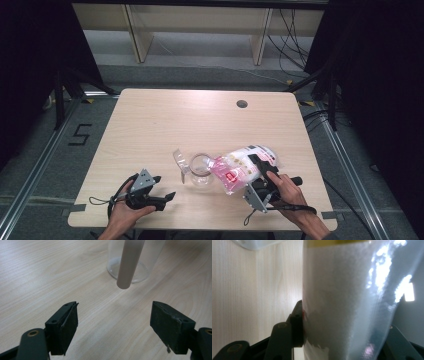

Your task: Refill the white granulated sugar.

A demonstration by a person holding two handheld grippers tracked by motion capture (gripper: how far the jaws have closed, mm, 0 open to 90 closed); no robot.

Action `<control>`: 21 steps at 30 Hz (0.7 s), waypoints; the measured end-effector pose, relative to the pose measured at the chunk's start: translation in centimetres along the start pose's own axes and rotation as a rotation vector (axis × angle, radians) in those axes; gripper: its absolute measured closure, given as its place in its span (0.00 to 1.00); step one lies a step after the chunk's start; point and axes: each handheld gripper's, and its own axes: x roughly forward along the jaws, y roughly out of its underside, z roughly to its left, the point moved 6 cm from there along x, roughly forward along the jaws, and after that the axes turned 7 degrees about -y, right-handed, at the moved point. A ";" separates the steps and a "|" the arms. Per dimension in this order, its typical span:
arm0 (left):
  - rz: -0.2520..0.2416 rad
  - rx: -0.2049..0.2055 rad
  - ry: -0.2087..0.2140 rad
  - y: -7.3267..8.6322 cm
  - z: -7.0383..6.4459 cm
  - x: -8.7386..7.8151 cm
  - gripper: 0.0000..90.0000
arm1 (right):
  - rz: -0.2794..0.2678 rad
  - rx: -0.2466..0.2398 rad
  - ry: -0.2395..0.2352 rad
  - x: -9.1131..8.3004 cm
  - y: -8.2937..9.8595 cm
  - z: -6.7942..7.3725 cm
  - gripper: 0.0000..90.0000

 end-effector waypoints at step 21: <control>-0.005 -0.001 0.009 0.0 0.0 0.0 0.25 | 0.088 -0.130 0.062 1.0 0.3 0.4 0.60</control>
